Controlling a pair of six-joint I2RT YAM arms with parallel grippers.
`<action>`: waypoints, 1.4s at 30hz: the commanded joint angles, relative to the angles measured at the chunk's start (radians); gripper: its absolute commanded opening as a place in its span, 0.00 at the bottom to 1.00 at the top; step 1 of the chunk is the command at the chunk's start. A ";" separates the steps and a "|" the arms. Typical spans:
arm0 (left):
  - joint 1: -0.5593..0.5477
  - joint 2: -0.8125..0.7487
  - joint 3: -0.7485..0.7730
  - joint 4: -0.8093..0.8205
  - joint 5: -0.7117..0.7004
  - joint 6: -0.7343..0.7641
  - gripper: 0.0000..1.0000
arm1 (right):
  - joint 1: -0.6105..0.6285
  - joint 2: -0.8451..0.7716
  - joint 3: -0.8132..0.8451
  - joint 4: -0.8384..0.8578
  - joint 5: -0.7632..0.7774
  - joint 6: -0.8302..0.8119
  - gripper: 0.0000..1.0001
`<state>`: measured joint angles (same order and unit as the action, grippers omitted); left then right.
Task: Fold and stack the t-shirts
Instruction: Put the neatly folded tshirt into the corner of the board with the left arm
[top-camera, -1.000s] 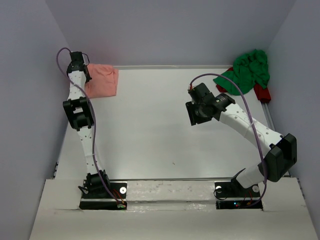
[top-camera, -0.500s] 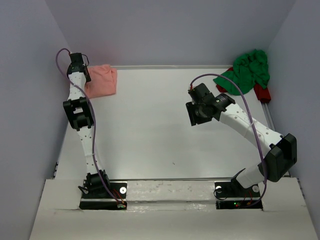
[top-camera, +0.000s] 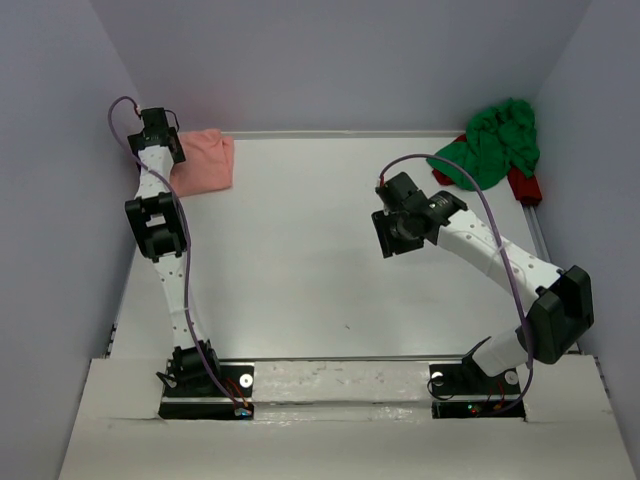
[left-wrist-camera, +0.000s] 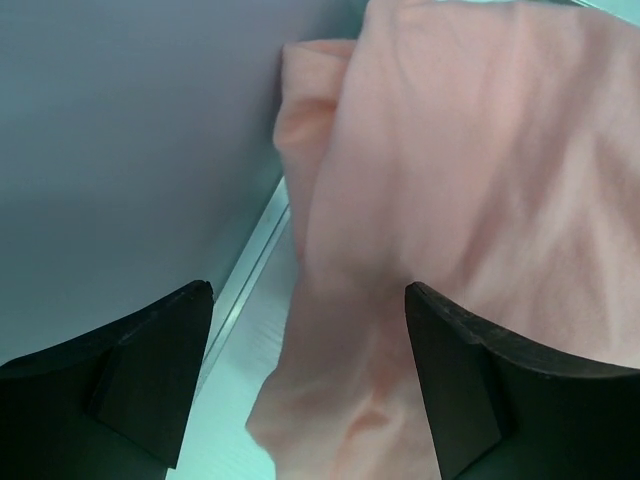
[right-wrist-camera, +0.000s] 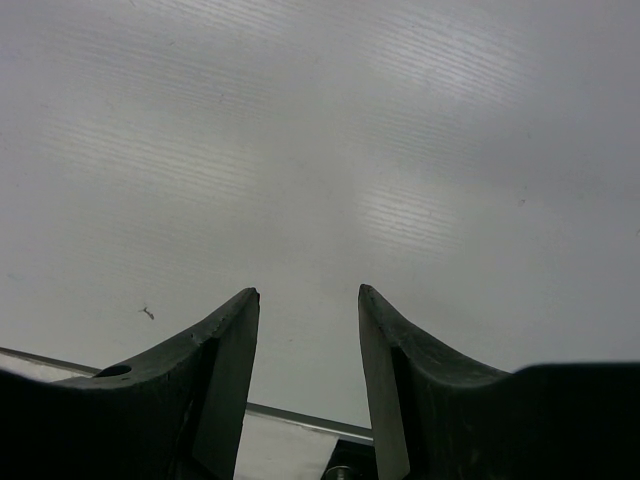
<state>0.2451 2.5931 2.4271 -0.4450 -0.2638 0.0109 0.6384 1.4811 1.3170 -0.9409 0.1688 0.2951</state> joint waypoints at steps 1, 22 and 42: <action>-0.038 -0.197 -0.046 0.066 -0.118 -0.003 0.89 | 0.004 -0.027 -0.019 0.022 -0.015 -0.002 0.50; -0.185 -0.320 -0.149 -0.109 0.081 -0.183 0.00 | 0.004 -0.176 -0.088 0.054 -0.018 0.019 0.50; -0.153 -0.151 -0.101 -0.101 0.483 -0.322 0.00 | 0.004 -0.191 -0.102 0.047 -0.011 0.044 0.50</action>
<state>0.0856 2.4481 2.3058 -0.5438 0.1509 -0.2756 0.6384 1.2968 1.2118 -0.9127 0.1467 0.3260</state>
